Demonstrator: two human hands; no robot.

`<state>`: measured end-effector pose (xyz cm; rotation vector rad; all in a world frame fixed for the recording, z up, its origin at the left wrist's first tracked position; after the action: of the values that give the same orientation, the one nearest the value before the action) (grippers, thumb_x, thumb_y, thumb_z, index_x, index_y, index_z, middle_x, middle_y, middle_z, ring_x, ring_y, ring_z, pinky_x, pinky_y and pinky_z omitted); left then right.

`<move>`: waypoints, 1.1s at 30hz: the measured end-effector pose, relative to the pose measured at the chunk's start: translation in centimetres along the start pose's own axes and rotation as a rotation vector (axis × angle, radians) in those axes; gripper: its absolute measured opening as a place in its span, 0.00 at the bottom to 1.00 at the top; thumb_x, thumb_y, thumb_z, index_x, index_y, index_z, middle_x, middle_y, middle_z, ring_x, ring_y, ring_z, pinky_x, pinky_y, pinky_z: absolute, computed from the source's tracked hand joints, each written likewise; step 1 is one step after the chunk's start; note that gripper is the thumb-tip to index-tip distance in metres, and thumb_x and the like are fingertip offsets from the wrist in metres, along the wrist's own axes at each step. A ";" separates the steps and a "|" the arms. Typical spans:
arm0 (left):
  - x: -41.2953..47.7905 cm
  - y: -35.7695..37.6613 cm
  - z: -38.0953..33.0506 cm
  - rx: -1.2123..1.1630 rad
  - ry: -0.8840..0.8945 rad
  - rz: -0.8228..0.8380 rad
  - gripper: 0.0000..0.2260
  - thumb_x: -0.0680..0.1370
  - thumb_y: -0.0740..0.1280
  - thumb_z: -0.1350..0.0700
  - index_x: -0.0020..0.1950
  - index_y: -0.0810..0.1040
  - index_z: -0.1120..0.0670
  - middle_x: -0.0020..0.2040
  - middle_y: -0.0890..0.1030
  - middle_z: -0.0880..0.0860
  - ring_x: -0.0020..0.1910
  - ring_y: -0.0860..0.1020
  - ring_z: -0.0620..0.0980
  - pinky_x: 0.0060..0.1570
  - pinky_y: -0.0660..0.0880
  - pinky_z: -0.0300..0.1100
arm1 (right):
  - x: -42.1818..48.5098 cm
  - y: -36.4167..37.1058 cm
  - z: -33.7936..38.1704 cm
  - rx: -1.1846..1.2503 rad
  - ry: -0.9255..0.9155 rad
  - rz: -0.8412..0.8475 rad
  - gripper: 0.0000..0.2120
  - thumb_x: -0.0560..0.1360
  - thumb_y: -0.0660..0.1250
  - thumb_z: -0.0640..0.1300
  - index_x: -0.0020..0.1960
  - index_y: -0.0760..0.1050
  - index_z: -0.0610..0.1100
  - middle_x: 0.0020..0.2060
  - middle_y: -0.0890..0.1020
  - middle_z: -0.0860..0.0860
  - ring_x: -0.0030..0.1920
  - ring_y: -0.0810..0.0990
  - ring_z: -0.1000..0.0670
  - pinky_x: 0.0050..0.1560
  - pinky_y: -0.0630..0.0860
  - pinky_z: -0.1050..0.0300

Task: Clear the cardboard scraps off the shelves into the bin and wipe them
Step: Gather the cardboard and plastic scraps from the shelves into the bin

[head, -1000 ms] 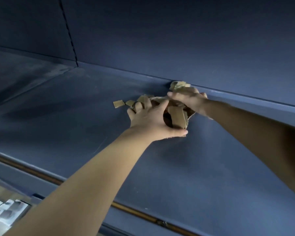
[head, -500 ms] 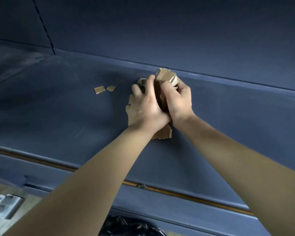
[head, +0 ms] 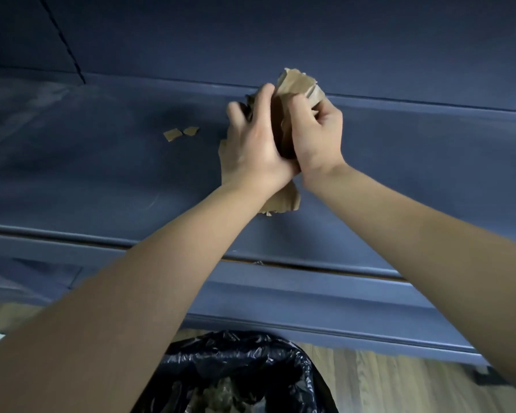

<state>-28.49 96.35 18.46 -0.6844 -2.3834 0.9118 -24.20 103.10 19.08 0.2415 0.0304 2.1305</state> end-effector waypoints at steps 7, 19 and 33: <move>-2.5 -2.1 -0.7 -0.016 0.149 -0.010 0.37 0.67 0.70 0.48 0.72 0.57 0.48 0.61 0.63 0.55 0.55 0.74 0.60 0.51 0.73 0.50 | -3.7 -0.2 2.1 0.022 -0.020 -0.091 0.18 0.74 0.61 0.39 0.27 0.62 0.48 0.17 0.65 0.59 0.26 0.64 0.57 0.33 0.65 0.62; -8.1 -5.5 -0.2 -0.014 0.192 0.021 0.38 0.66 0.71 0.48 0.73 0.57 0.49 0.62 0.63 0.56 0.55 0.74 0.61 0.50 0.71 0.51 | -10.6 0.1 4.4 -0.048 -0.002 -0.154 0.17 0.74 0.60 0.39 0.29 0.60 0.46 0.23 0.62 0.56 0.25 0.62 0.58 0.30 0.63 0.65; -20.3 -5.5 0.1 0.023 0.125 0.033 0.37 0.66 0.72 0.50 0.72 0.59 0.48 0.60 0.64 0.54 0.51 0.75 0.59 0.45 0.70 0.47 | -21.3 -3.5 2.6 0.024 0.090 -0.100 0.18 0.73 0.60 0.38 0.27 0.59 0.48 0.21 0.62 0.58 0.28 0.61 0.56 0.32 0.62 0.63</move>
<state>-14.78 80.51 16.94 -0.7511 -2.2542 0.8822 -9.65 86.95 17.76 0.1541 0.1183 2.0408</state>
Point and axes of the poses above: each hand's wrist, its own x-axis towards the middle knuckle, its own y-axis out of the palm, z = x × y, the point moved 2 cm from there along x, towards the middle knuckle
